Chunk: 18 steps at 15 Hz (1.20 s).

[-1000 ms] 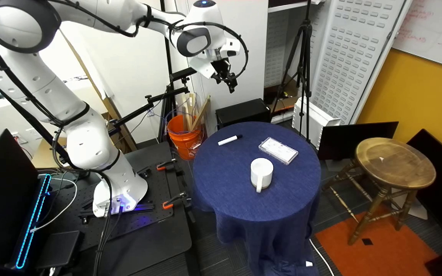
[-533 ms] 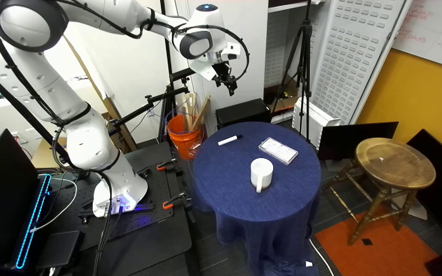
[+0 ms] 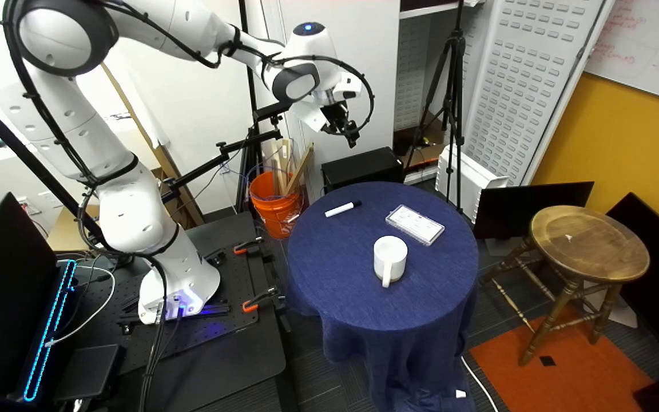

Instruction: Rotate the marker

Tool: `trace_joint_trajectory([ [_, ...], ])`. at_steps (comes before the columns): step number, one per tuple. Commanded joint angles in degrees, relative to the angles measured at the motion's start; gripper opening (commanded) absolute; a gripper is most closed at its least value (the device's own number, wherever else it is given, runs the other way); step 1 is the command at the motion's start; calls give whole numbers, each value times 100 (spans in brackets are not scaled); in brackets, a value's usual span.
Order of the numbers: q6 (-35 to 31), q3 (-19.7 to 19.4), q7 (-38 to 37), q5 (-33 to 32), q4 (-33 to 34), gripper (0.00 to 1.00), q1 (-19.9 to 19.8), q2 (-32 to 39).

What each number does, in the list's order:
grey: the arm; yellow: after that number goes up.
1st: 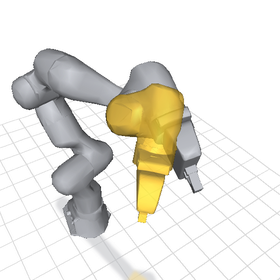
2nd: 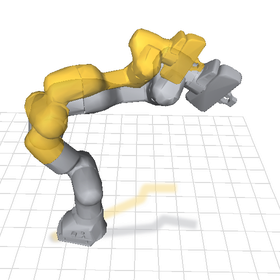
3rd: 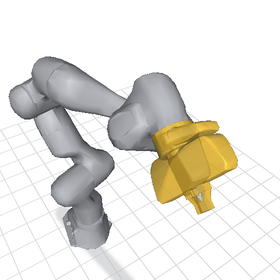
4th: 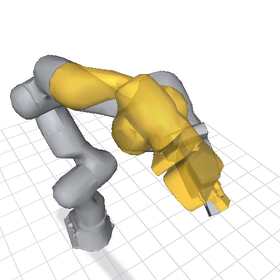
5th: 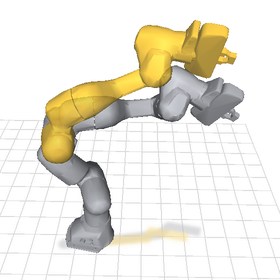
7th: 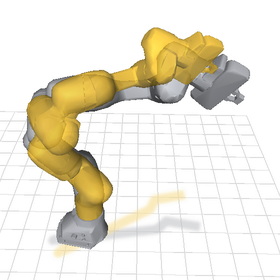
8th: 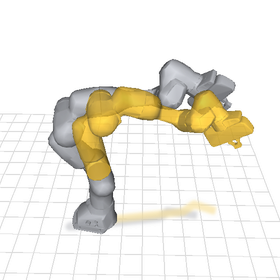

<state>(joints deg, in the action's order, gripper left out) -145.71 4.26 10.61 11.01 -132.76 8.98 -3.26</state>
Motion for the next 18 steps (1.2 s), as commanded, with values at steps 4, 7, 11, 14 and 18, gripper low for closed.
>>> trace_joint_trajectory([
  [4, -1124, 286, -75, 819, -115, 100, -58, 918],
  [7, -1120, 303, -437, 586, -172, 100, -98, 1141],
  [11, -1016, 335, -608, 641, -105, 100, -165, 1385],
  [14, -1044, 389, -565, 730, 12, 100, -215, 1662],
  [18, -981, 461, -507, 596, -22, 100, -283, 1715],
])
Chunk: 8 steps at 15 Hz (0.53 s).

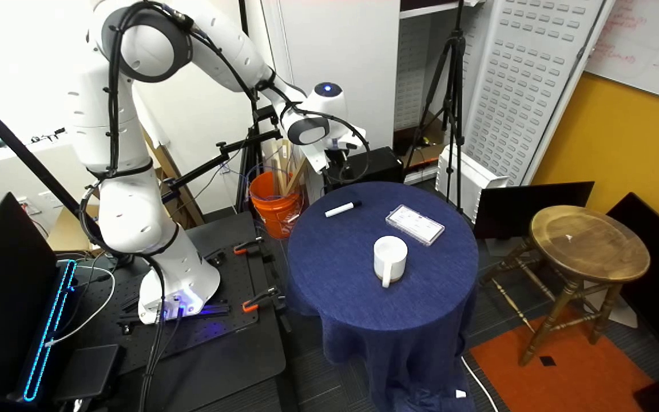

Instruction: Rotate the marker

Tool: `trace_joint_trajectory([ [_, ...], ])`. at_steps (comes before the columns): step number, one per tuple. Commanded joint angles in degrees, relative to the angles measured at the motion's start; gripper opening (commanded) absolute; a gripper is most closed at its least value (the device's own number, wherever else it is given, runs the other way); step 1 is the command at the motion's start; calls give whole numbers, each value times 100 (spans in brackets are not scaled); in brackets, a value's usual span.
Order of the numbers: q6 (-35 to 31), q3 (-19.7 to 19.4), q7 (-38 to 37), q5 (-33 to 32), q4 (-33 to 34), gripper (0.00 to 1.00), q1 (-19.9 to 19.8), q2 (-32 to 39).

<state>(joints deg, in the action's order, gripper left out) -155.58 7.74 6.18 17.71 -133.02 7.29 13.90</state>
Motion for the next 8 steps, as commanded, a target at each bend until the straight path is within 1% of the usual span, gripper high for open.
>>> trace_joint_trajectory([
  [1, 4, 132, -64, -76, 45, 100, -126, 63],
  [4, 3, 147, -65, -78, 102, 100, -135, 128],
  [8, -128, 31, -313, -417, 157, 100, -45, 478],
])
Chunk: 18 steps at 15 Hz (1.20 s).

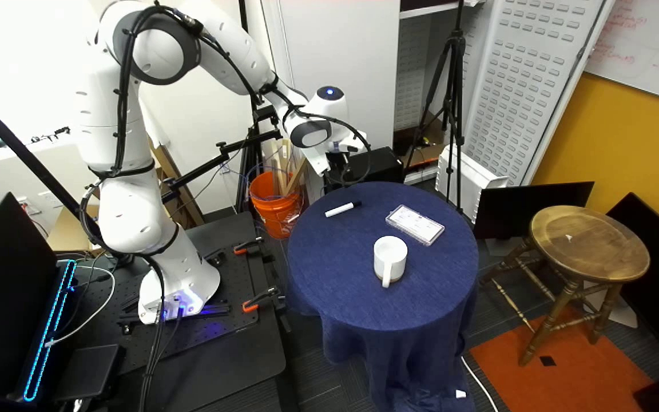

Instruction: Rotate the marker

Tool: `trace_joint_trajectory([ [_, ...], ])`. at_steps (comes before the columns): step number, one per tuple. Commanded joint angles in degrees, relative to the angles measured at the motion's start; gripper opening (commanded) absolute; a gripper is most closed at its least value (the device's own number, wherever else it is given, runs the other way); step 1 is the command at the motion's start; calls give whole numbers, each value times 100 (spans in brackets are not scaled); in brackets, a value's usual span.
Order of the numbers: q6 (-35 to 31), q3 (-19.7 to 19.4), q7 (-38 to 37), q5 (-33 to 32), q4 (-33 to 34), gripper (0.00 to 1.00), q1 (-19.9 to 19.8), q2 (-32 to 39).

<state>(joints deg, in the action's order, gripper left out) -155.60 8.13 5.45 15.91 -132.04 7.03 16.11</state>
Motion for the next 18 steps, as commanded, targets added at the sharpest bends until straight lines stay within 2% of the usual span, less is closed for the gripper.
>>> trace_joint_trajectory([
  [1, -175, -10, -279, -266, 72, 100, -23, 354],
  [10, -741, -191, -849, -648, 209, 100, 95, 1064],
  [18, -676, -404, -1147, -923, 443, 100, 202, 1367],
])
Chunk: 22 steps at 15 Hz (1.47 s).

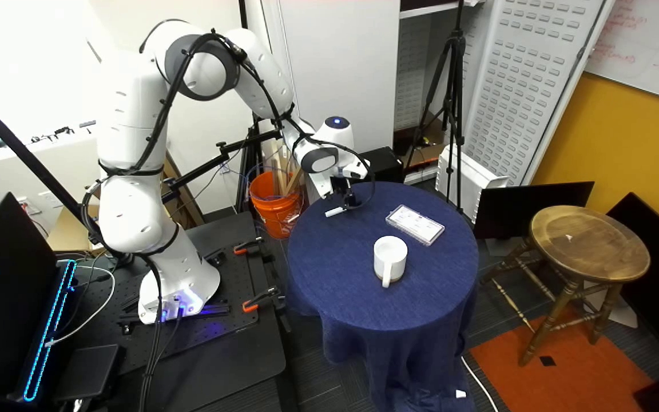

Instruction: Rotate the marker

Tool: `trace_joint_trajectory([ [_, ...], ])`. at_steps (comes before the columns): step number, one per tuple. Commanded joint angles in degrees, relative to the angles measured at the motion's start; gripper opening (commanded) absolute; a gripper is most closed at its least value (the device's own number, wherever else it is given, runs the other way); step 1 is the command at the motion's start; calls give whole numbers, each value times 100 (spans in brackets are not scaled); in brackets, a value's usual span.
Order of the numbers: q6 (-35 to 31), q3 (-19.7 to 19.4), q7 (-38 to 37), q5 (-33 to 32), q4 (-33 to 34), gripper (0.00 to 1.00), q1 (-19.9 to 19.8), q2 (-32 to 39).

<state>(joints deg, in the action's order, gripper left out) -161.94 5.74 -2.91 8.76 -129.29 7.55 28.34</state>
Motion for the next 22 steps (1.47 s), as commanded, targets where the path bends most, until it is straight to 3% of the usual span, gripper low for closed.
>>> trace_joint_trajectory([
  [1, -47, -208, -346, -257, 199, 100, 190, 179],
  [6, -6, -328, -511, -478, 354, 100, 330, 358],
  [7, 3, -342, -543, -493, 374, 94, 351, 381],
  [8, 0, -345, -564, -505, 392, 73, 362, 407],
  [11, 6, -358, -567, -503, 419, 60, 390, 444],
  [19, 19, -399, -606, -513, 463, 0, 434, 461],
  [22, 11, -431, -666, -517, 422, 5, 475, 416],
])
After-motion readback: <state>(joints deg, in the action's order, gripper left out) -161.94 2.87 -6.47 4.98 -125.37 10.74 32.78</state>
